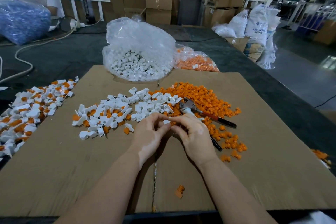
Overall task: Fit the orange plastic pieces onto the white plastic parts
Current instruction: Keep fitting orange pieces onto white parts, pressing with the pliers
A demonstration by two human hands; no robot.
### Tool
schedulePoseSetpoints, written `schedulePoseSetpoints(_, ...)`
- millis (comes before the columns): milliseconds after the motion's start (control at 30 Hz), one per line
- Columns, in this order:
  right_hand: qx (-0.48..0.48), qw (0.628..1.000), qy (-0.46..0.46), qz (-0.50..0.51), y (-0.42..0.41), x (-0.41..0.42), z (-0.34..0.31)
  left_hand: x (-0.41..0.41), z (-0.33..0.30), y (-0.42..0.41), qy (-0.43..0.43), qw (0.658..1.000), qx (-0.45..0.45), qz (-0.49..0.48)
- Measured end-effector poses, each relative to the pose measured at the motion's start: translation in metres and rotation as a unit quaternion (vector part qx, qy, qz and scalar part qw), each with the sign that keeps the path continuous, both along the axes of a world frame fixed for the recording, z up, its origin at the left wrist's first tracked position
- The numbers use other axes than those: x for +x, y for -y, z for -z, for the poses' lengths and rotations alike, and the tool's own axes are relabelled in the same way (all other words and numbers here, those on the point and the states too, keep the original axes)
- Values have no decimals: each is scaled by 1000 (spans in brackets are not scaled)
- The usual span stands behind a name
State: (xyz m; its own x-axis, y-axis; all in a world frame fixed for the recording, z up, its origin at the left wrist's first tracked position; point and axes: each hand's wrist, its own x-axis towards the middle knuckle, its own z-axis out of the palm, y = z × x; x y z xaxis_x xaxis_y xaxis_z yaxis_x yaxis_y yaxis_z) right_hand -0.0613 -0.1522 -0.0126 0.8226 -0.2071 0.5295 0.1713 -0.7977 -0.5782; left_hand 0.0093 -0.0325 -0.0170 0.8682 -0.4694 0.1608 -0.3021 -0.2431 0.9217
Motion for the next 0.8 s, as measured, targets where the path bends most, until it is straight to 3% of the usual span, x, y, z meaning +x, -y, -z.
schedulePoseSetpoints(800, 7, 1000, 17, 8, 1, 2, 2, -3, -5, -1, -15, 1000, -14, 3)
